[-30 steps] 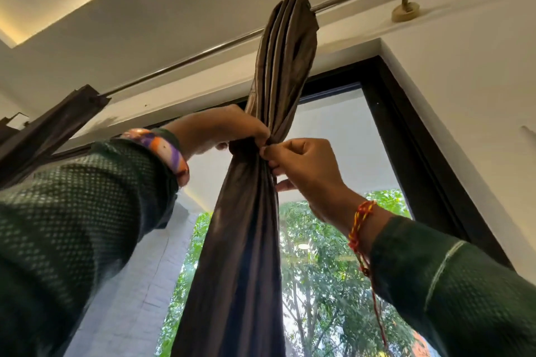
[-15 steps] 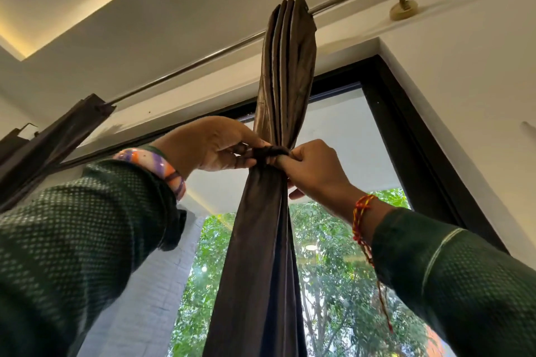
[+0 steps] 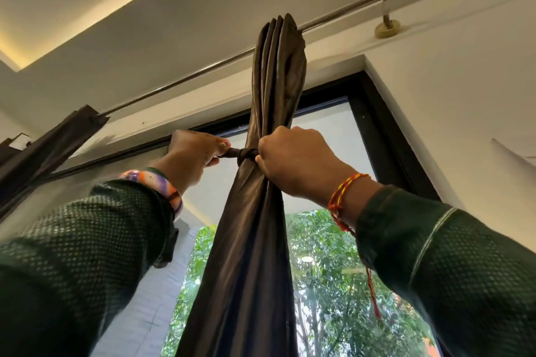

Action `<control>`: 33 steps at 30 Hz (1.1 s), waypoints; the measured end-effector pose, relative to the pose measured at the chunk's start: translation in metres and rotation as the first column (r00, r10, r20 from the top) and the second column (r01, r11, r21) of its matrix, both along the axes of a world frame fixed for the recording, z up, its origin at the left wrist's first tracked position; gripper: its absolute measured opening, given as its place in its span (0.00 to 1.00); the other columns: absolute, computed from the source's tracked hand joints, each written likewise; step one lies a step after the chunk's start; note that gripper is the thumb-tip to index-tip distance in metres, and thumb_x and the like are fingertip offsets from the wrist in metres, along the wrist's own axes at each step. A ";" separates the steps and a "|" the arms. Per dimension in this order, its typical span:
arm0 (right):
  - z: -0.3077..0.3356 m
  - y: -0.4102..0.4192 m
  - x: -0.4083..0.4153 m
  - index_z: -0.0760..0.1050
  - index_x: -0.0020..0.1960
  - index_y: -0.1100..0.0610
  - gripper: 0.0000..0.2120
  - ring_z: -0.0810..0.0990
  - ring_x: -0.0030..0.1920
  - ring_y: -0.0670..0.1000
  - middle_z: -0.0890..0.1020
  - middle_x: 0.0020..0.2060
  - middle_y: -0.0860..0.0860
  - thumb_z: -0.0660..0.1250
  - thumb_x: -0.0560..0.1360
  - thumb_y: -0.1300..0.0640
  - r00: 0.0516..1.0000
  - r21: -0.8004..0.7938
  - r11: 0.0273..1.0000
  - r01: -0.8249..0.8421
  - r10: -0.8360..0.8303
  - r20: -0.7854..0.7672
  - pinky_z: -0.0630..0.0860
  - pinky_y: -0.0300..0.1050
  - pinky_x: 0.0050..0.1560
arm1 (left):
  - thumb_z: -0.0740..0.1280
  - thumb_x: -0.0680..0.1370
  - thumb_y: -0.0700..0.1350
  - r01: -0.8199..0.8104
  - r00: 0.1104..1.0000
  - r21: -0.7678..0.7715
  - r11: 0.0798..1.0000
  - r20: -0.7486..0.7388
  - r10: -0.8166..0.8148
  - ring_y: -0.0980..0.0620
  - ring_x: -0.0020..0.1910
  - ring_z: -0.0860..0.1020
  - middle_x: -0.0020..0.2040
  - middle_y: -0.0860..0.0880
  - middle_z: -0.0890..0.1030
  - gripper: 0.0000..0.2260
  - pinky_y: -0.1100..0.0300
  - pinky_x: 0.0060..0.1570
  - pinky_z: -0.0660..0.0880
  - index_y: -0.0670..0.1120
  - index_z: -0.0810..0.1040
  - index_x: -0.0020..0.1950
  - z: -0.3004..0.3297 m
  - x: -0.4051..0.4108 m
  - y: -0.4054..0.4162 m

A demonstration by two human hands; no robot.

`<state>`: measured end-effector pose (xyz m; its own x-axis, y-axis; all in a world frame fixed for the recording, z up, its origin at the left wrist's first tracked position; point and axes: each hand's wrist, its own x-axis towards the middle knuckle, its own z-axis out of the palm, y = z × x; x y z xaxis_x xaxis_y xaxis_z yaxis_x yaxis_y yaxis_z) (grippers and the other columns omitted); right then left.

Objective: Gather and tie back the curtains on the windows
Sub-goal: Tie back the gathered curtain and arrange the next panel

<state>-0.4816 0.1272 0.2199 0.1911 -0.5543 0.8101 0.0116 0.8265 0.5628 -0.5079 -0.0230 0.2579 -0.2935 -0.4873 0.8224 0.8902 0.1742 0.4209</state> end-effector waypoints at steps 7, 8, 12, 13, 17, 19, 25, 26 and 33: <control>0.003 0.006 0.016 0.76 0.59 0.56 0.14 0.80 0.55 0.59 0.81 0.54 0.55 0.55 0.81 0.53 0.983 0.120 0.991 0.062 -0.040 -0.178 0.74 0.49 0.48 | 0.69 0.73 0.35 0.065 0.996 -0.066 0.996 0.063 -0.061 0.55 0.36 0.72 0.38 0.47 0.75 0.03 0.69 0.26 0.75 0.40 0.78 0.40 -0.013 -0.003 -0.009; 0.007 0.007 0.019 0.77 0.57 0.57 0.14 0.80 0.55 0.59 0.81 0.52 0.56 0.57 0.81 0.52 0.985 0.105 0.994 -0.004 0.022 -0.173 0.75 0.49 0.49 | 0.68 0.74 0.35 0.076 0.995 -0.082 0.994 0.068 -0.070 0.55 0.37 0.72 0.38 0.47 0.75 0.04 0.69 0.26 0.75 0.41 0.78 0.40 -0.016 -0.004 -0.012; 0.028 0.006 0.022 0.78 0.44 0.64 0.14 0.83 0.37 0.54 0.80 0.35 0.56 0.66 0.76 0.52 0.790 -0.127 0.849 -0.513 0.524 0.319 0.78 0.38 0.34 | 0.64 0.78 0.38 0.222 0.971 -0.126 0.967 0.120 -0.207 0.53 0.40 0.72 0.42 0.47 0.76 0.06 0.59 0.32 0.77 0.44 0.78 0.42 -0.029 -0.011 -0.014; 0.028 0.004 0.020 0.78 0.41 0.63 0.13 0.83 0.34 0.53 0.80 0.34 0.56 0.68 0.74 0.52 0.697 -0.190 0.810 -0.555 0.577 0.426 0.78 0.36 0.29 | 0.62 0.79 0.39 0.253 0.963 -0.137 0.958 0.131 -0.236 0.53 0.41 0.73 0.43 0.48 0.76 0.07 0.57 0.31 0.78 0.45 0.78 0.43 -0.031 -0.012 -0.011; 0.015 0.002 0.006 0.73 0.39 0.56 0.16 0.79 0.37 0.52 0.77 0.37 0.52 0.77 0.65 0.49 0.833 -0.138 0.928 -0.345 0.371 0.411 0.77 0.42 0.35 | 0.59 0.80 0.40 0.311 0.947 -0.152 0.938 0.126 -0.294 0.51 0.43 0.75 0.44 0.47 0.77 0.08 0.56 0.35 0.79 0.43 0.77 0.47 -0.033 -0.010 0.001; 0.007 0.005 0.002 0.72 0.44 0.55 0.14 0.77 0.44 0.54 0.76 0.43 0.53 0.75 0.67 0.51 0.932 -0.114 0.971 -0.208 0.232 0.277 0.73 0.45 0.43 | 0.59 0.80 0.38 0.308 0.949 -0.150 0.940 0.116 -0.292 0.51 0.42 0.75 0.43 0.46 0.77 0.07 0.56 0.34 0.80 0.41 0.77 0.46 -0.030 -0.008 0.006; 0.002 0.012 -0.002 0.77 0.57 0.61 0.11 0.79 0.54 0.61 0.80 0.53 0.59 0.66 0.75 0.60 0.931 -0.172 0.952 -0.252 0.287 0.226 0.76 0.49 0.53 | 0.66 0.74 0.33 0.189 0.982 -0.211 0.959 0.042 -0.184 0.53 0.38 0.75 0.39 0.44 0.77 0.03 0.69 0.31 0.77 0.38 0.77 0.41 -0.025 -0.009 0.011; 0.003 0.015 -0.002 0.77 0.57 0.61 0.11 0.79 0.54 0.61 0.80 0.53 0.60 0.65 0.76 0.60 0.935 -0.175 0.949 -0.263 0.295 0.199 0.76 0.48 0.53 | 0.67 0.74 0.33 0.135 0.991 -0.226 0.965 0.034 -0.131 0.53 0.38 0.75 0.39 0.45 0.78 0.03 0.68 0.31 0.77 0.39 0.78 0.40 -0.025 -0.010 0.011; -0.003 0.032 -0.018 0.77 0.55 0.57 0.09 0.79 0.52 0.58 0.82 0.51 0.56 0.61 0.79 0.57 0.966 -0.123 0.962 -0.243 0.252 0.057 0.74 0.48 0.51 | 0.72 0.70 0.36 -0.141 0.990 -0.101 0.985 -0.036 0.138 0.53 0.40 0.76 0.39 0.47 0.81 0.08 0.67 0.31 0.69 0.44 0.79 0.33 -0.009 -0.023 0.015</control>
